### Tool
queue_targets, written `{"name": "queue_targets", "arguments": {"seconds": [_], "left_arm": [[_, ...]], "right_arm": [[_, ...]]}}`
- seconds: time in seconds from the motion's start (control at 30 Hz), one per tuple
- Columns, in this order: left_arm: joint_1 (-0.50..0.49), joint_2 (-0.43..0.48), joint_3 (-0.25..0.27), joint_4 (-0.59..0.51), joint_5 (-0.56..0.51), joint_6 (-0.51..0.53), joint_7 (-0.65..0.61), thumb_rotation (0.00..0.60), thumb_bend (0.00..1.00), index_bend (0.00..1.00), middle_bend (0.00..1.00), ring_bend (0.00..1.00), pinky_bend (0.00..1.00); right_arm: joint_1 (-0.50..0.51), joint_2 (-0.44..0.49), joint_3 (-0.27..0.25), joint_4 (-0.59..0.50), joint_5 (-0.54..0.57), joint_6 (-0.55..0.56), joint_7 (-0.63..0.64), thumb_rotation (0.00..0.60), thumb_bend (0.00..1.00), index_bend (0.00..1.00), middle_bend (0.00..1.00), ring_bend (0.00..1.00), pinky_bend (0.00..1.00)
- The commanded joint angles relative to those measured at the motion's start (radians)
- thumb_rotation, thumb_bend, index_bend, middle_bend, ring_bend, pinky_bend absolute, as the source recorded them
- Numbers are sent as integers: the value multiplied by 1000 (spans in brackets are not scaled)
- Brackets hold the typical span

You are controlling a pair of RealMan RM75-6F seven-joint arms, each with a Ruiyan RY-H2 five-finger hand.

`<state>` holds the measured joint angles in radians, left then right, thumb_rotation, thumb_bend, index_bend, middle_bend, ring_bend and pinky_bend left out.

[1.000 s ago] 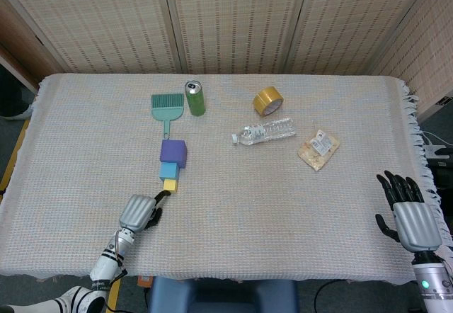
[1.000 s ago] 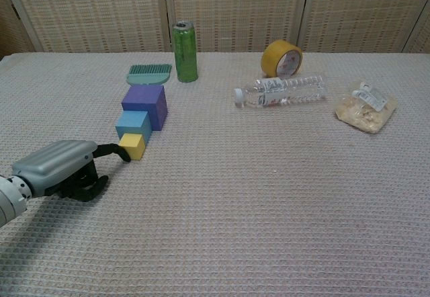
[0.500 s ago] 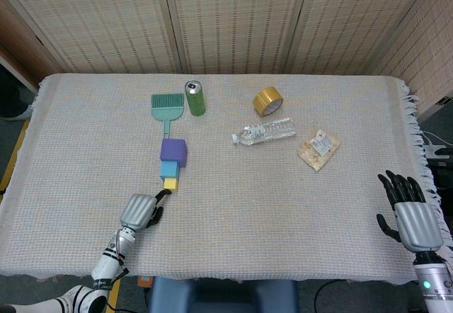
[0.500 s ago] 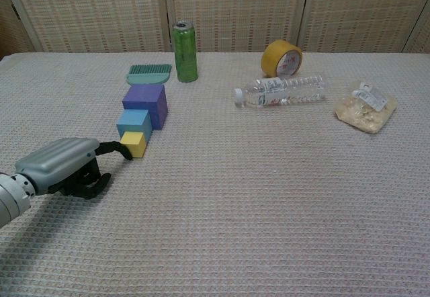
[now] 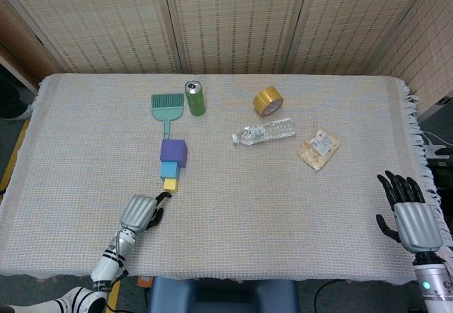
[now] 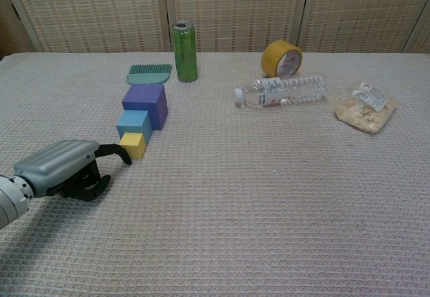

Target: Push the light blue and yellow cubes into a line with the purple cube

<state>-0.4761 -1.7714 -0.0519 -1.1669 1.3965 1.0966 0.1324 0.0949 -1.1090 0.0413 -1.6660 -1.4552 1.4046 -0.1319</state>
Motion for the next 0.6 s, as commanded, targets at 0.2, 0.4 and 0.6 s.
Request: {"name": "queue_targets", "arguments": {"seconds": [0.2,0.4,0.6], "left_arm": [[9,13,8,-27,14,23,5,600,607,300,1000,1000,1000],[117,181,99,-212,145,238,-28,600,584,262,1000,989,1000],[273,449,191,-408,147,418,66,600,441,134,203,114,318]], "right_arm": [[1,1,-1,-1,-2,-2,3,600,135,0,0,0,0],[-4,8,-16,-9,-34,8,11,600,136,0,0,0,0],[-19,14,-35,-26,-73,33,18,600,136,0,0,0,0]]}}
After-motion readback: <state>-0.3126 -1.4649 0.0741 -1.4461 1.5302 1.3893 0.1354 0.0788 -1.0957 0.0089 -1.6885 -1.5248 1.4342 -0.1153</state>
